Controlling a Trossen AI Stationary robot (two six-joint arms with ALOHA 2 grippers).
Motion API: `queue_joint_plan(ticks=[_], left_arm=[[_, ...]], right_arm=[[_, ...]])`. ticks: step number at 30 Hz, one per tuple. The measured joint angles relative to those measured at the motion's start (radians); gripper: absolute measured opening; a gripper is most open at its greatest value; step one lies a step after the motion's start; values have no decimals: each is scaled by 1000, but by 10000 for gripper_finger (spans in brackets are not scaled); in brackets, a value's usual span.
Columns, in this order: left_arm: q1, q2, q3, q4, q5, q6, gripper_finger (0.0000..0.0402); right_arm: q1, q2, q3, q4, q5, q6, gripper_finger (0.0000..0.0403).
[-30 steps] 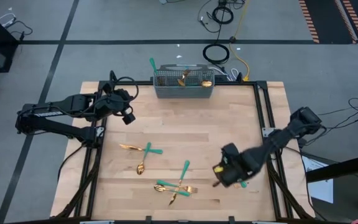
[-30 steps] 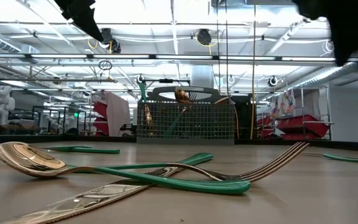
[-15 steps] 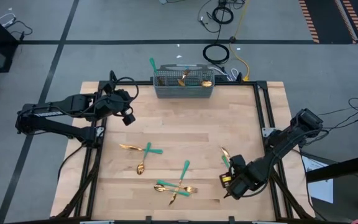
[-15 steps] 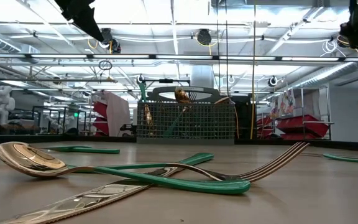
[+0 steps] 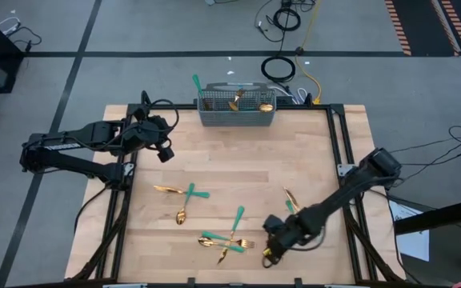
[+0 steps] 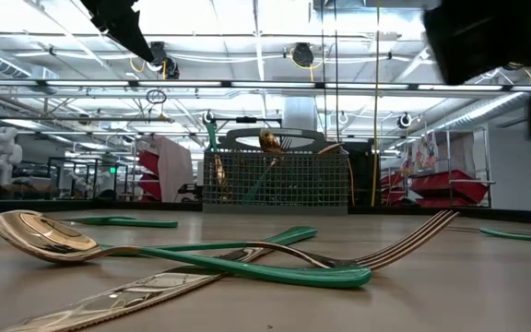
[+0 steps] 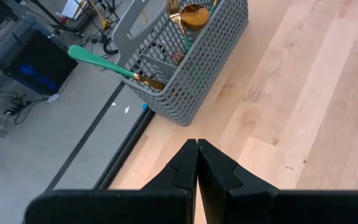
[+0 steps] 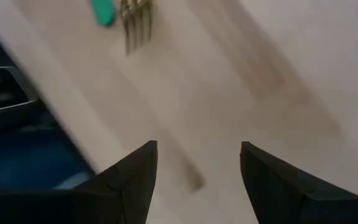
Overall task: Sort silverware
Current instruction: Put the green fork into the gray silverware organizer
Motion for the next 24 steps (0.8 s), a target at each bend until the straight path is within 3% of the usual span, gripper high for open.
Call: queue_joint_plan(ticks=[7,16,24], left_arm=[[0,0,0,0,27,0,15],[0,0,0,-3,69,5,15],[0,0,0,-2,69,9,15]], right_arm=[[-87,71,79,3,19,-117,212],[-59,142,79,165,43,79,212],[-49,164,78,162,137,220,212]])
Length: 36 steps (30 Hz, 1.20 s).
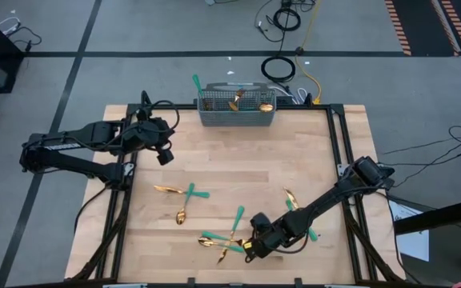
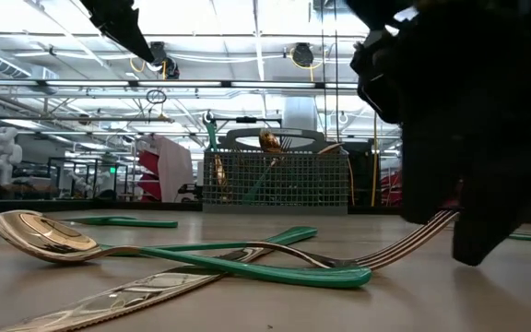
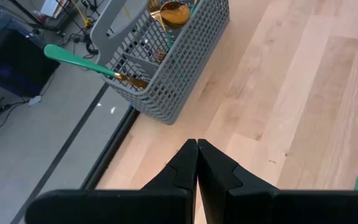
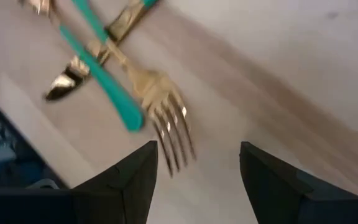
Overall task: Sort silverware
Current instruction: Put the green fork into the gray silverware organizer
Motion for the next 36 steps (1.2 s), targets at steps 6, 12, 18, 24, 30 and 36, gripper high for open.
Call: queue_joint_plan(ticks=[6,12,18,24,30,36], left_arm=[[0,0,0,0,0,0,15],[0,0,0,0,0,0,15],[0,0,0,0,0,-2,15],[0,0,0,0,0,-4,15],[0,0,0,-1,0,-7,15],[0,0,0,-3,0,-7,15]], right_arm=[[-8,0,0,2,29,30,212],[-4,0,0,40,22,57,212],[14,0,0,37,22,101,212],[19,0,0,26,22,101,212],[15,14,0,38,23,96,200],[15,29,0,76,26,100,182]])
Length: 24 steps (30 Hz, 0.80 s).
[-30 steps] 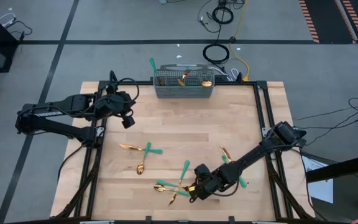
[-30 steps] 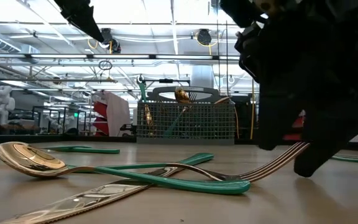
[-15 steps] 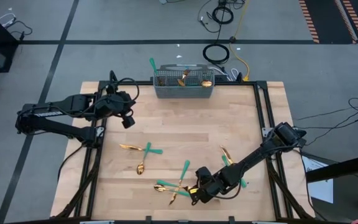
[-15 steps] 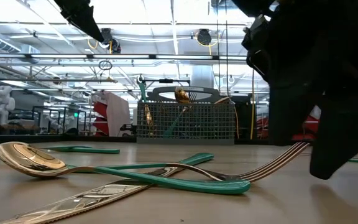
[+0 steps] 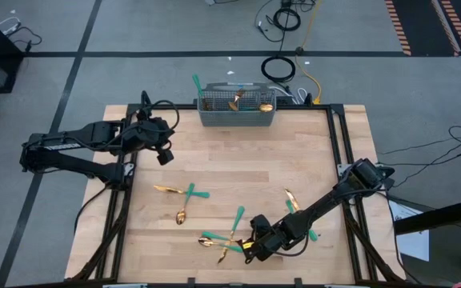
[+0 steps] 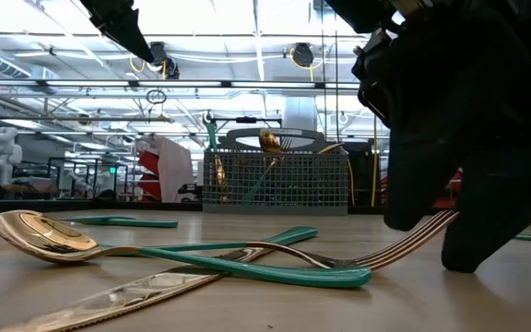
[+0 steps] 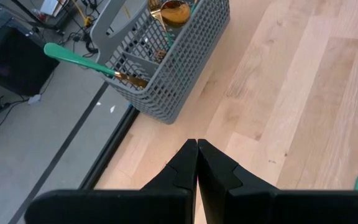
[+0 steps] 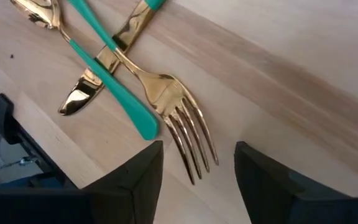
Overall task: Sort silverware
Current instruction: Put the green fork into the gray silverware organizer
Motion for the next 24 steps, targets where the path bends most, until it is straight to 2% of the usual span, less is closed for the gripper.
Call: queue_joint_plan(ticks=[4,6,9,11,17,24], left_arm=[[0,0,0,0,0,0,15],[0,0,0,0,0,0,15],[0,0,0,1,0,2,15],[0,0,0,1,0,2,15],[0,0,0,1,0,5,15],[0,0,0,2,0,5,15]], right_arm=[[-11,0,0,-11,-11,5,152],[-17,1,0,-21,-13,17,117],[-24,1,0,-37,-10,28,42],[-25,1,2,-32,3,25,13],[-30,1,40,-96,64,19,2],[-87,3,230,-475,139,-119,0]])
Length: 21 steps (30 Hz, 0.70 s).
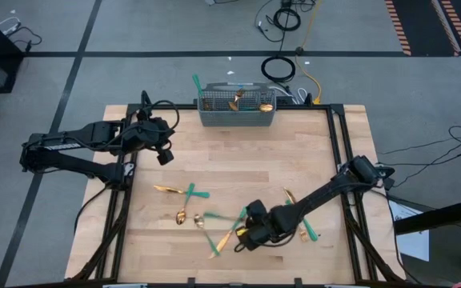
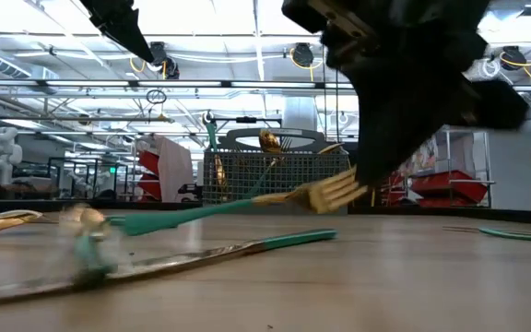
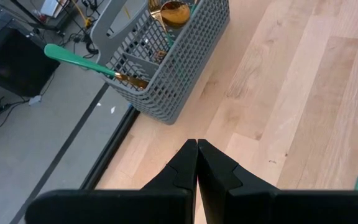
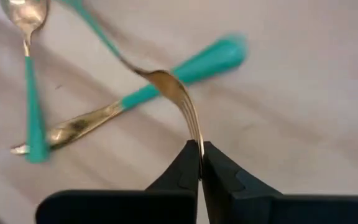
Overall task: Sort silverware
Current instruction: Put the green fork into the gray silverware organizer
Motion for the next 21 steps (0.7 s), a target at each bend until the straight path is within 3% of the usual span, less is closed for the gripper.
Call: queue_joint_plan(ticks=[7,12,15,21], left_arm=[[0,0,0,0,0,-4,15],[0,0,0,1,0,-5,15],[0,0,0,3,0,-5,15],[0,0,0,3,0,-5,15]], right_arm=[[-81,0,211,-454,76,-209,0],[-165,-35,347,-719,210,-355,0],[-227,-67,430,-819,318,-454,0],[-406,-139,587,-818,523,-822,0]])
